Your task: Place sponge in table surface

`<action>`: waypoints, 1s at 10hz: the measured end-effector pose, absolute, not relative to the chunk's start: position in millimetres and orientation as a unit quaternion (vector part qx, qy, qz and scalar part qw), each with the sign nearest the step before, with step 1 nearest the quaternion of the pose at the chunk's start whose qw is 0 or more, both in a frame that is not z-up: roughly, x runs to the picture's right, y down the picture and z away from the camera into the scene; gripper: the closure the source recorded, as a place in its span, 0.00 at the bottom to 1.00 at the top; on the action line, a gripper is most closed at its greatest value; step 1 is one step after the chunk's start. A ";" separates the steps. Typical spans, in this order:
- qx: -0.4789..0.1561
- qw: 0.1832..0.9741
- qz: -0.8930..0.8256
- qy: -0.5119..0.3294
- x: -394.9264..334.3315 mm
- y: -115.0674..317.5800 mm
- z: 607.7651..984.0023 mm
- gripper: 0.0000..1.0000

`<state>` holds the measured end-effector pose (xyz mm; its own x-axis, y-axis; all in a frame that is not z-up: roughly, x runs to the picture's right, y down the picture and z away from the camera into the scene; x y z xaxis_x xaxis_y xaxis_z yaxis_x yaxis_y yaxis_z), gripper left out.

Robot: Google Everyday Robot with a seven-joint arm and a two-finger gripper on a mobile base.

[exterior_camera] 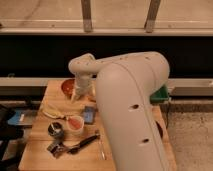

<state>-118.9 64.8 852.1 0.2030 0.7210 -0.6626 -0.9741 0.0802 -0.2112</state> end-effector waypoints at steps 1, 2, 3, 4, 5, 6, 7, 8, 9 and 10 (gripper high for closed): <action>-0.317 0.704 0.597 0.216 -119.3 71.5 857.8 0.22; -0.314 0.698 0.598 0.238 -113.1 81.0 861.4 0.22; -0.312 0.694 0.599 0.250 -106.7 86.3 860.8 0.22; -0.308 0.687 0.601 0.267 -95.9 95.3 859.0 0.22; -0.307 0.681 0.603 0.279 -89.9 100.9 858.2 0.22; -0.309 0.674 0.605 0.291 -85.4 108.7 858.6 0.22; -0.313 0.667 0.605 0.302 -84.5 117.3 858.6 0.22; -0.317 0.661 0.607 0.308 -83.3 122.9 858.9 0.22; -0.323 0.654 0.609 0.312 -82.2 128.5 859.7 0.22; -0.329 0.647 0.611 0.316 -81.3 133.2 861.5 0.22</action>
<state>-81.3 133.2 861.5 0.0537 0.5829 -0.8107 -0.9985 0.0363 -0.0401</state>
